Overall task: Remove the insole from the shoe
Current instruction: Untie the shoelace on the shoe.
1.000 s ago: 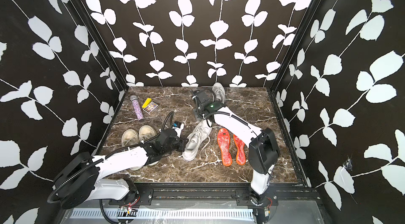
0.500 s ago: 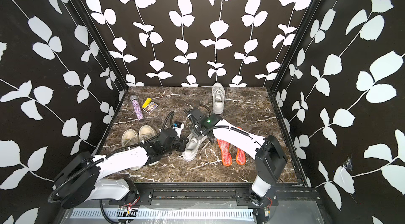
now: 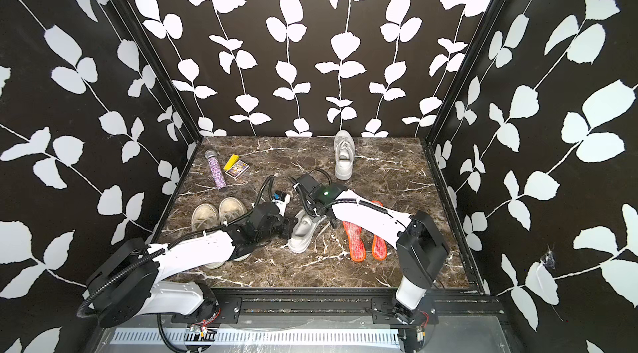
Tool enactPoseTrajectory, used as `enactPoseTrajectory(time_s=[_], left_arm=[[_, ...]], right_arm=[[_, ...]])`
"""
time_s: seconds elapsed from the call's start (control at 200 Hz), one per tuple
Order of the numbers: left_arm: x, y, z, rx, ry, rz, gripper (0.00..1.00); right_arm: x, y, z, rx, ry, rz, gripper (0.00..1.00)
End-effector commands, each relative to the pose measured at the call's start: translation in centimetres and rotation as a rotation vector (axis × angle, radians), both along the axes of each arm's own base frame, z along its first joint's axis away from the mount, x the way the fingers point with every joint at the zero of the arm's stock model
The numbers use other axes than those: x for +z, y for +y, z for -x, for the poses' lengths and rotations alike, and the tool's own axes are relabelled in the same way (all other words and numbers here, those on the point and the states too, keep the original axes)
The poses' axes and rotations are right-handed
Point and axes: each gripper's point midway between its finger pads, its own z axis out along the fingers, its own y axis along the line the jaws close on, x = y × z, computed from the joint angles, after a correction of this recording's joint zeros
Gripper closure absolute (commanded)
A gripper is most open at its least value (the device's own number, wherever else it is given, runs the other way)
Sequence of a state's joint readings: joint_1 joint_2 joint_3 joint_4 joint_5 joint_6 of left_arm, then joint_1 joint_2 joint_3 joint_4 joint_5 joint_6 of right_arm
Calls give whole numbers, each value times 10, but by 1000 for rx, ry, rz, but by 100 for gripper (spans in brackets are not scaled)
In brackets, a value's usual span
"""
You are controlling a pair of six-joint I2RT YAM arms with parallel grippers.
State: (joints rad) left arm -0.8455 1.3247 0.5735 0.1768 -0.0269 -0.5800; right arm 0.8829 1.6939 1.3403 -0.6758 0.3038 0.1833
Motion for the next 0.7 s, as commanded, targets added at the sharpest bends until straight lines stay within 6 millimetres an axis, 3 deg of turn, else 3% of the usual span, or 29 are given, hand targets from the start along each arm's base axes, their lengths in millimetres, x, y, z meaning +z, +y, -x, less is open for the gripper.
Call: enactPoseTrajectory(time_s=[0.0,0.125,0.375,0.605,0.695], left_arm=[[-7,2,5,-3,25,-21,100],[-7,2,6,-6,25,-20,100],[-5,2,7,-7,23,-16,100],[-3,1,7,-11,17,-9,100],[-3,2,7,-11,18,-12,100]], right_arm=[[7,6,-7,-14,-33,-11,44],[3,6,-10,-32,-38,-9,46],[7,-9,-20,-131,-122,14,62],[-7,-2,-24,-147,-99,8,63],[-4,0,-21,-152,-87,-7,62]])
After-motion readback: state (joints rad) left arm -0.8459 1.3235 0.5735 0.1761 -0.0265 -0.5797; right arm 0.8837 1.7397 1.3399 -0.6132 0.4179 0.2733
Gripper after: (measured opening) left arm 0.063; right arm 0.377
